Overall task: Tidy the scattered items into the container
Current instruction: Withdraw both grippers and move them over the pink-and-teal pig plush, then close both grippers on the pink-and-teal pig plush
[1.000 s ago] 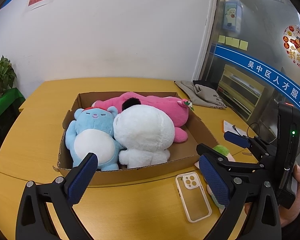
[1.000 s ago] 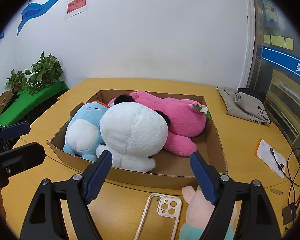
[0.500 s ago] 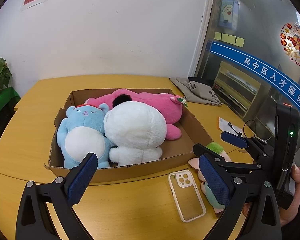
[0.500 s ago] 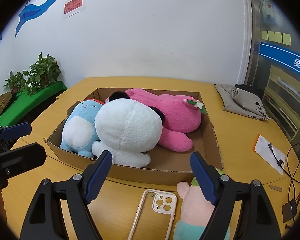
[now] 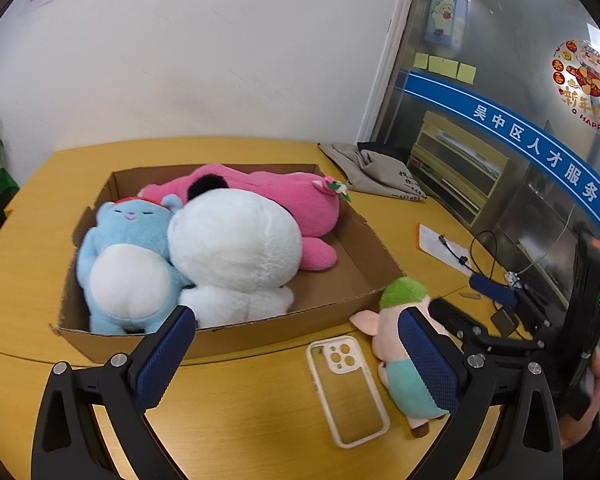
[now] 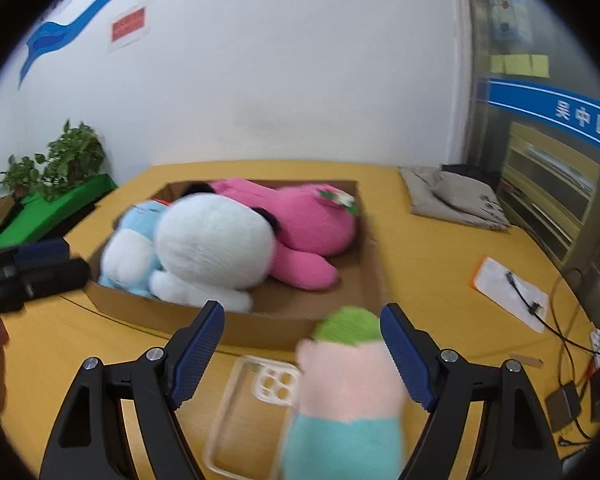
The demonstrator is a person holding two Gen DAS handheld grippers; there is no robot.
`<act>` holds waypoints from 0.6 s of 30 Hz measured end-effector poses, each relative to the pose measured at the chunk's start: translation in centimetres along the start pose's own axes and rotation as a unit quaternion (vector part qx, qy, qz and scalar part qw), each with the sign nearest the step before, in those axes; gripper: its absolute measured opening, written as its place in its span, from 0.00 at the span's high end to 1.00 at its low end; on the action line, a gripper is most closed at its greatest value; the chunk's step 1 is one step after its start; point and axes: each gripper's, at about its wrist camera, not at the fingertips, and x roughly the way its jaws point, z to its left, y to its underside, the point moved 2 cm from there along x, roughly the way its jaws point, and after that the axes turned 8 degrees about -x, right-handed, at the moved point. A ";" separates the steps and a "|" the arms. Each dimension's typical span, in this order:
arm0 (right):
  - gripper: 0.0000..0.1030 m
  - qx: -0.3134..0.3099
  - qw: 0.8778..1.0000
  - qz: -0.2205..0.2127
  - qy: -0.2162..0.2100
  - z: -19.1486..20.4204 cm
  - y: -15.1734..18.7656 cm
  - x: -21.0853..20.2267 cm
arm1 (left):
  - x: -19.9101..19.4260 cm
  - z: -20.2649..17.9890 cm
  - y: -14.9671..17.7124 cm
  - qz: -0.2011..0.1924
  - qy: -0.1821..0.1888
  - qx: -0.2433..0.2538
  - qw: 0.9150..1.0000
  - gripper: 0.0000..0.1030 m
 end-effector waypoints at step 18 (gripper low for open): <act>0.21 0.048 0.994 0.079 -0.061 -3.3 8.1 1.3 | 11.5 -7.1 0.7 0.140 0.113 -0.003 0.984 0.00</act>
